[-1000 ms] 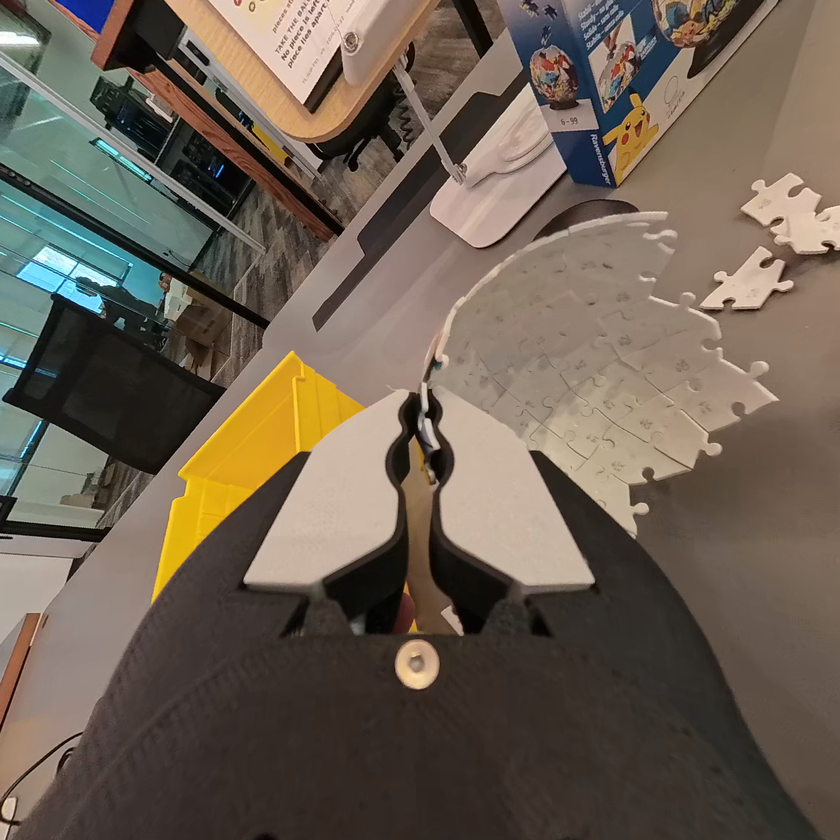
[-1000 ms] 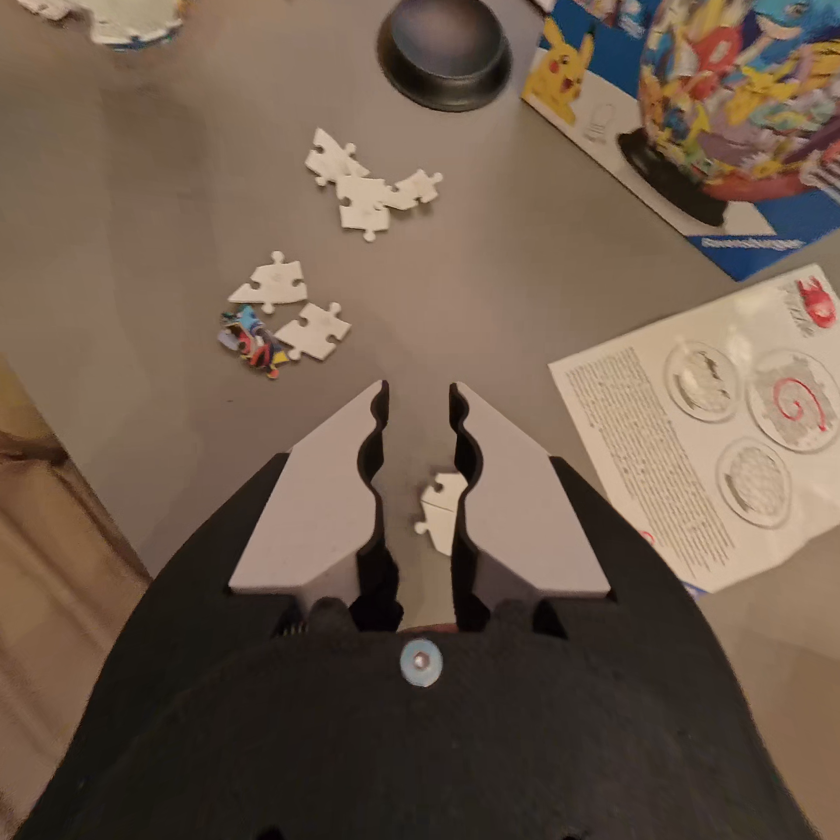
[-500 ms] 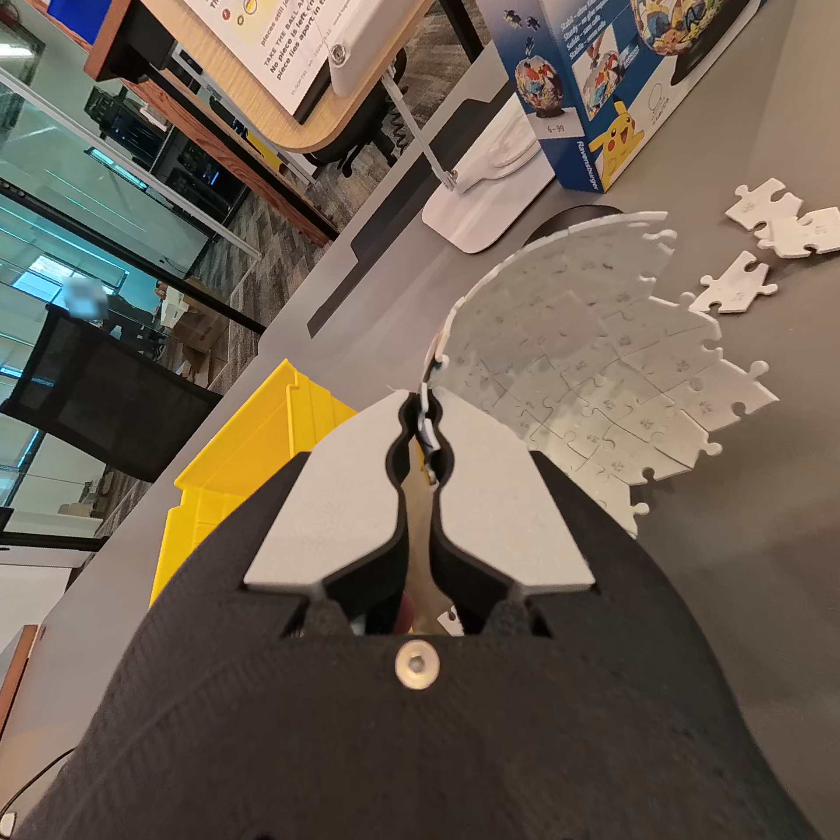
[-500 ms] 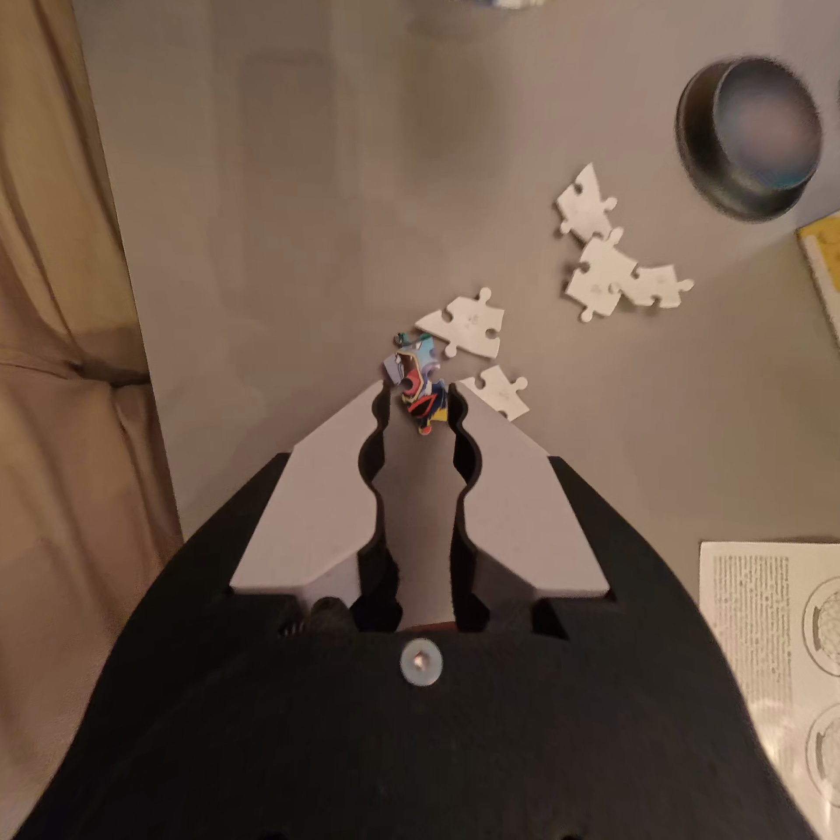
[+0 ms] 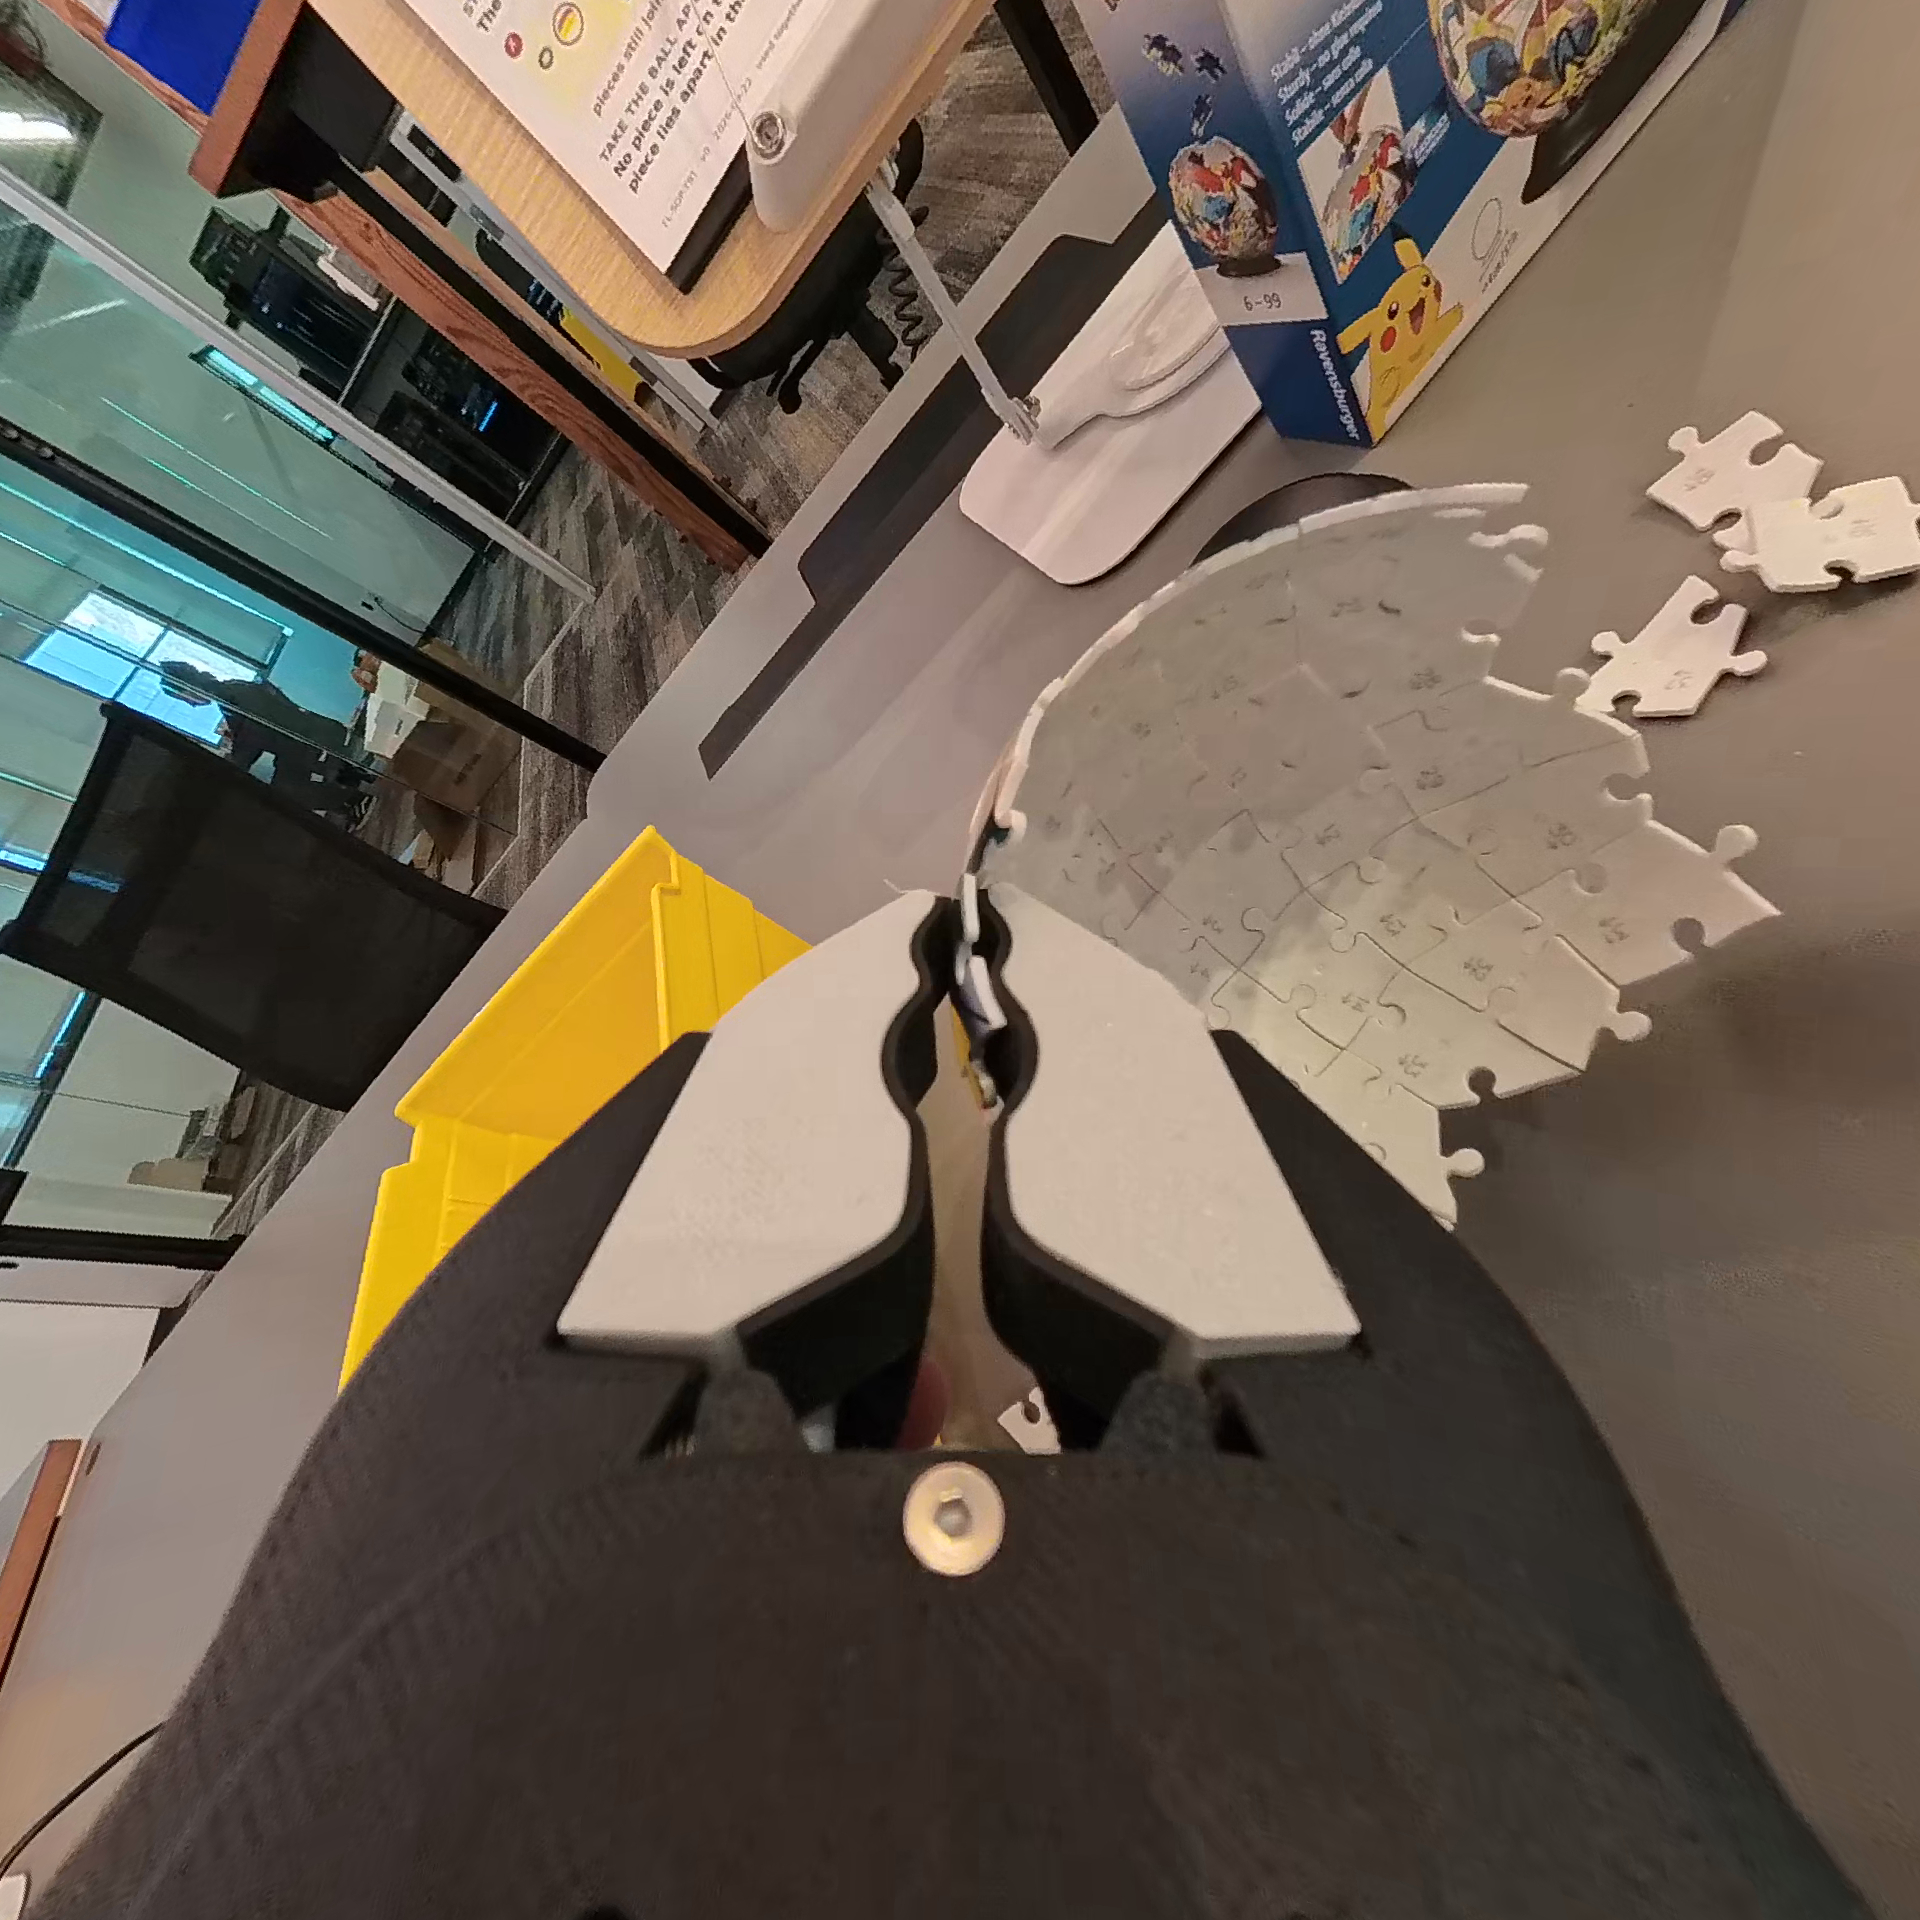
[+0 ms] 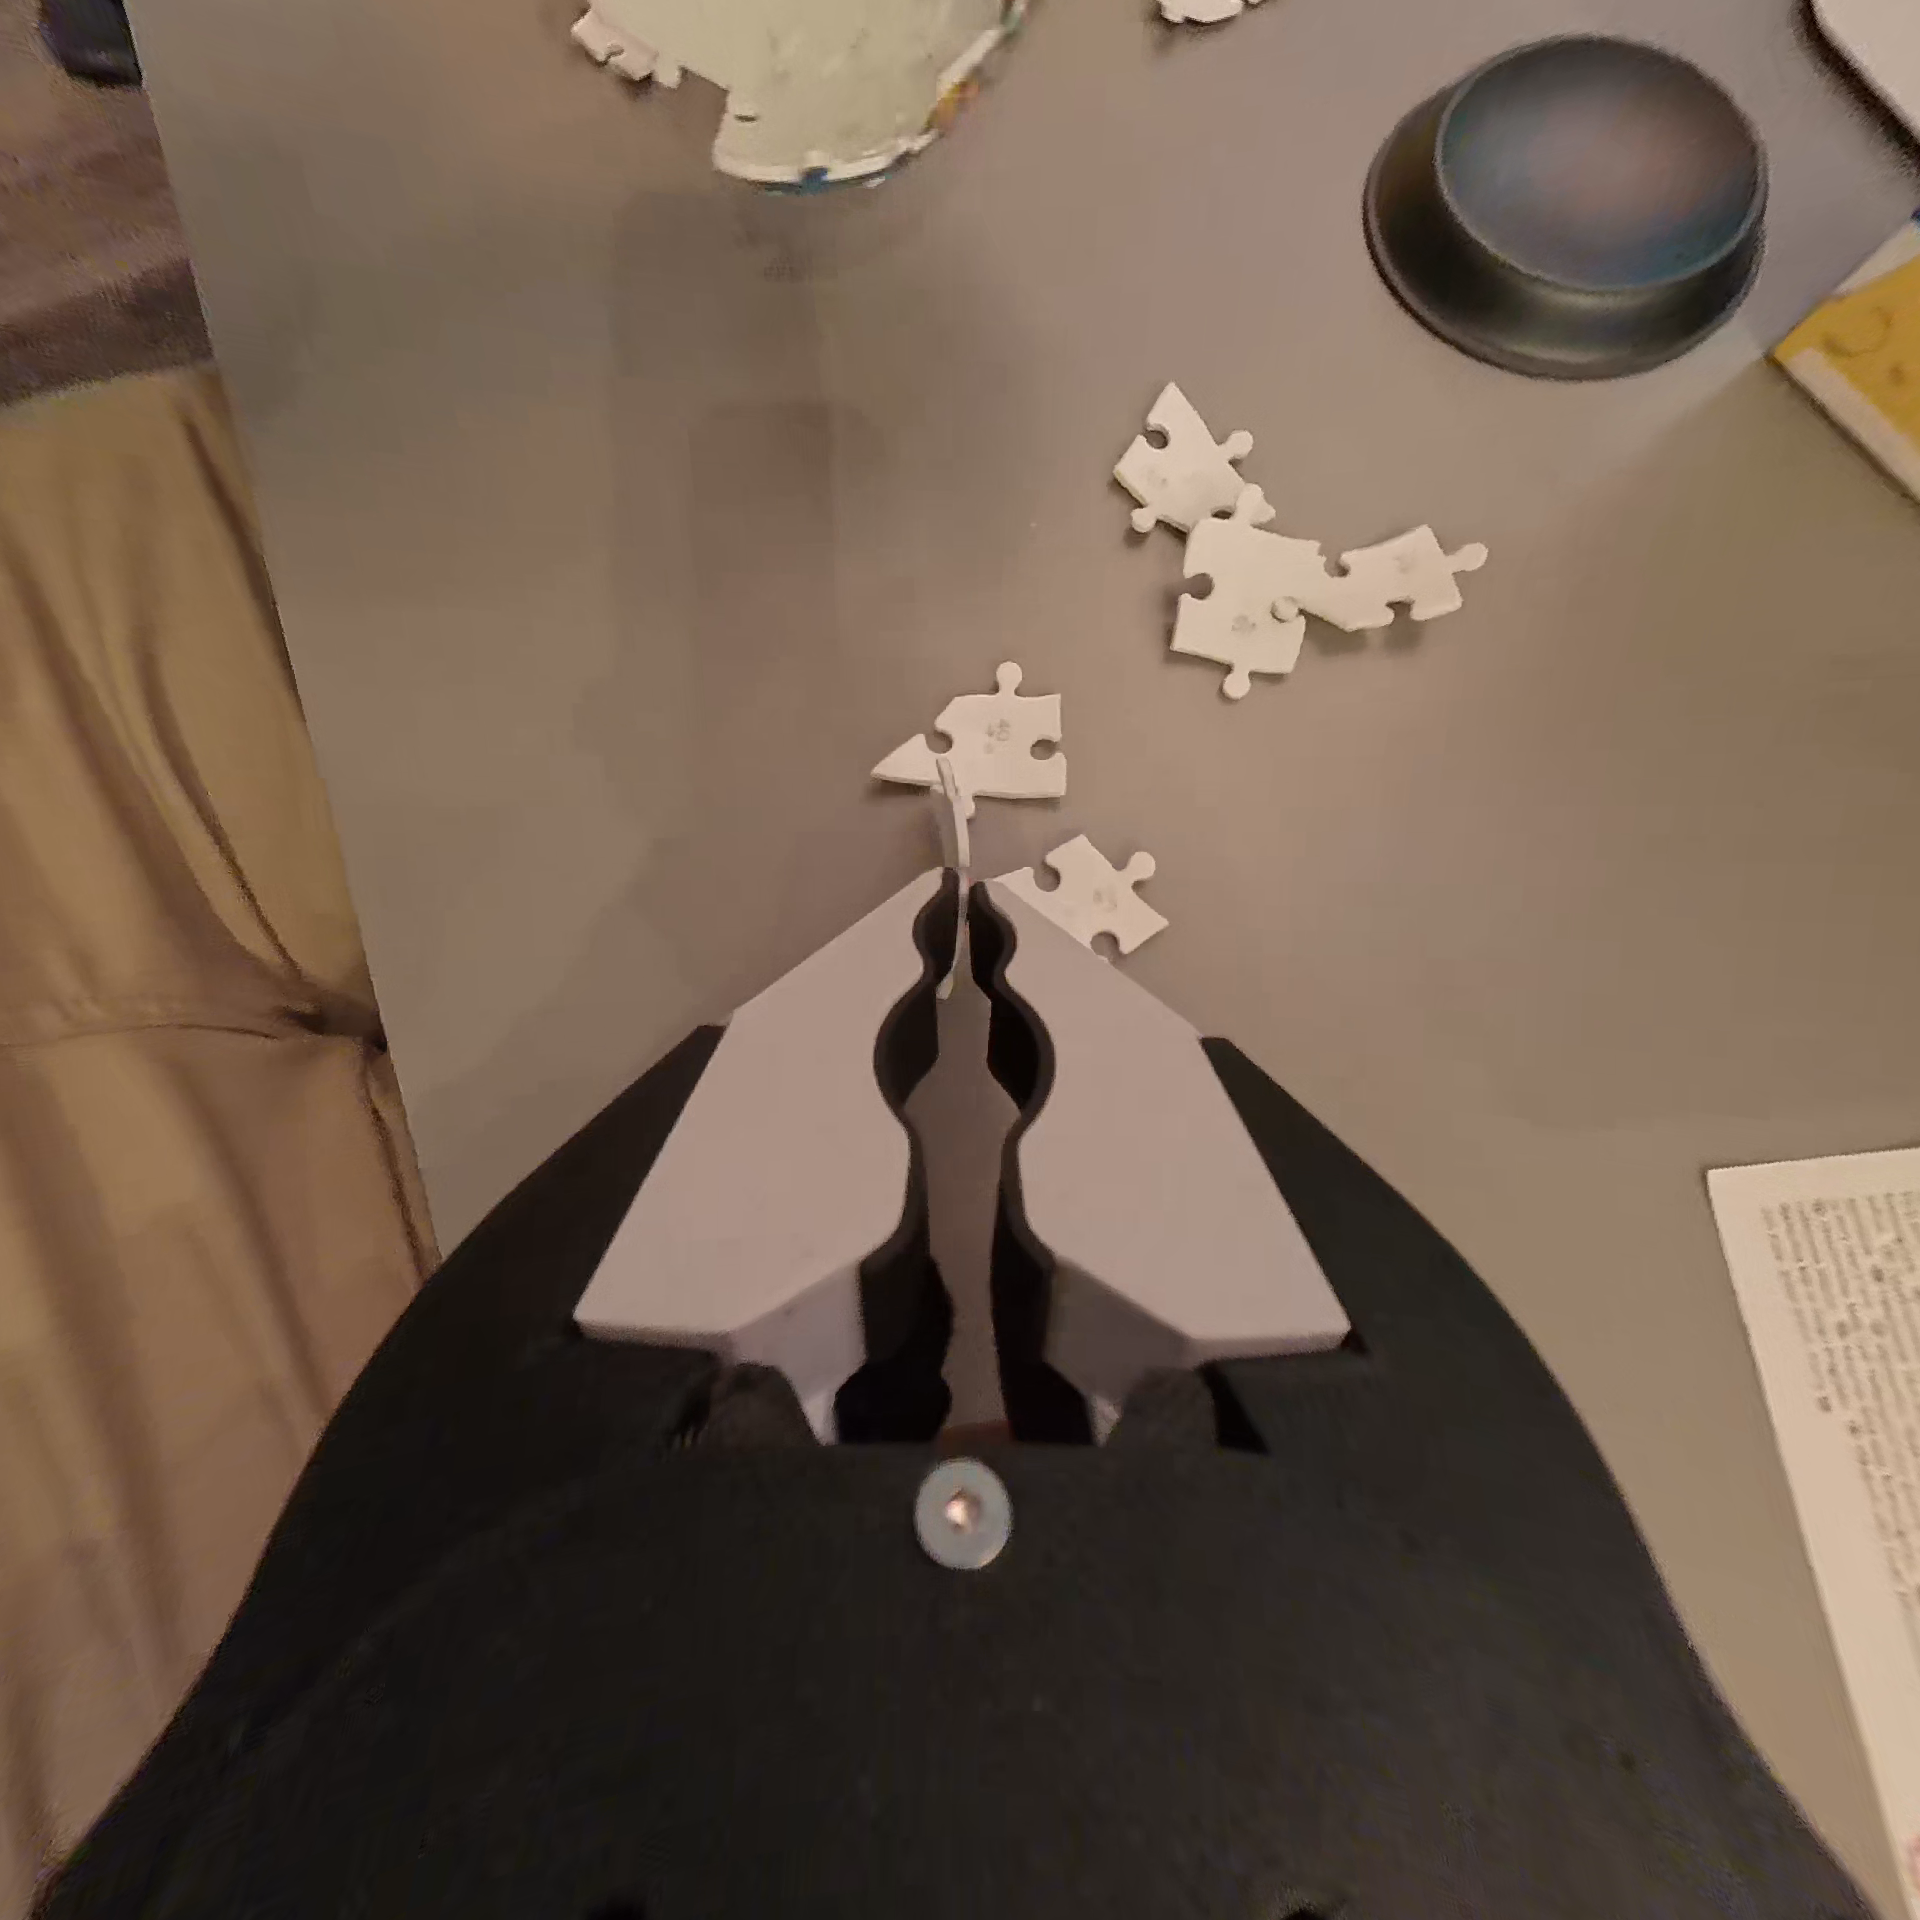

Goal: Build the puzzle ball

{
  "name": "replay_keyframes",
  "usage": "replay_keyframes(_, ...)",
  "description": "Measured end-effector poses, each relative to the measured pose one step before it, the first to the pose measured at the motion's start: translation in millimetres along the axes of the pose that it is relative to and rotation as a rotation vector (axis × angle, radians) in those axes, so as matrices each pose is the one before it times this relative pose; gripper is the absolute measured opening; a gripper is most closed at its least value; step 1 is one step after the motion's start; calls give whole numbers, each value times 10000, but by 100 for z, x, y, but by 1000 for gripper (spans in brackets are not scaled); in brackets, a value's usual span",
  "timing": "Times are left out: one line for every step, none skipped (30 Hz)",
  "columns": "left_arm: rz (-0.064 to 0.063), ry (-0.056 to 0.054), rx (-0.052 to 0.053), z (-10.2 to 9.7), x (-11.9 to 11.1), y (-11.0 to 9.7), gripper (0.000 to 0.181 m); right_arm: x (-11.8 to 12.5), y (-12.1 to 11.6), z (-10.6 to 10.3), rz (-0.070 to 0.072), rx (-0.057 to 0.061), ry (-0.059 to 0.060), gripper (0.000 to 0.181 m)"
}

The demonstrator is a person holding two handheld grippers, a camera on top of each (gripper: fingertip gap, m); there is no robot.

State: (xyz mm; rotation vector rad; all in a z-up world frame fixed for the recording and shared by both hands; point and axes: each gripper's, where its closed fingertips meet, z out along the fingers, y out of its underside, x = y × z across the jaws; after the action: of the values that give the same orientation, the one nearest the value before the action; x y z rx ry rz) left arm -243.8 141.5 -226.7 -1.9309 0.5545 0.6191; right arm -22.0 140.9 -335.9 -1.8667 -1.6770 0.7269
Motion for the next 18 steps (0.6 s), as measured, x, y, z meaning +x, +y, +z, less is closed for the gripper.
replay_keyframes(8,-1,-3,7,14,-6,3,156,-24,1,482,29,-131,0)
replay_keyframes(-1,1,-6,3,8,-2,3,34,-19,-5,557,48,-269,0)
replay_keyframes(3,-4,-2,6,-1,-7,3,35,38,-6,588,39,-289,0)
replay_keyframes(7,-4,-1,7,-4,-9,3,150,59,-31,518,59,-211,0)
replay_keyframes(2,3,-3,5,9,-6,3,102,110,-85,431,48,-210,0)
replay_keyframes(5,4,-6,9,28,4,3,46,125,-114,320,16,-185,0)
replay_keyframes(11,1,-7,13,14,-5,3,121,94,-122,231,15,-79,0)
replay_keyframes(6,6,-5,19,30,-1,3,93,31,-113,240,29,-77,0)
replay_keyframes(4,10,-4,19,36,-2,3,-4,-58,-68,263,81,-143,0)
replay_keyframes(8,4,-2,17,19,-11,3,-31,-106,-57,299,115,-173,0)
replay_keyframes(9,-1,4,-3,15,-24,3,-6,-167,-78,267,144,-132,0)
replay_keyframes(-4,-5,4,-1,-10,-11,3,-92,-141,-91,192,112,-160,0)
replay_keyframes(-9,-5,1,-5,-20,-8,3,-113,-183,-82,114,132,-133,0)
replay_keyframes(-4,0,2,5,-12,10,3,-97,-130,-78,110,86,-97,0)
replay_keyframes(-3,2,-3,5,-4,23,3,-77,-12,-22,25,5,-54,0)
replay_keyframes(5,1,-6,8,3,11,3,-11,74,13,-75,-56,36,0)
replay_keyframes(7,-3,-1,12,-4,4,3,25,118,49,-77,-85,85,0)
replay_keyframes(1,4,1,-8,6,2,3,-135,8,58,-67,-30,-6,0)
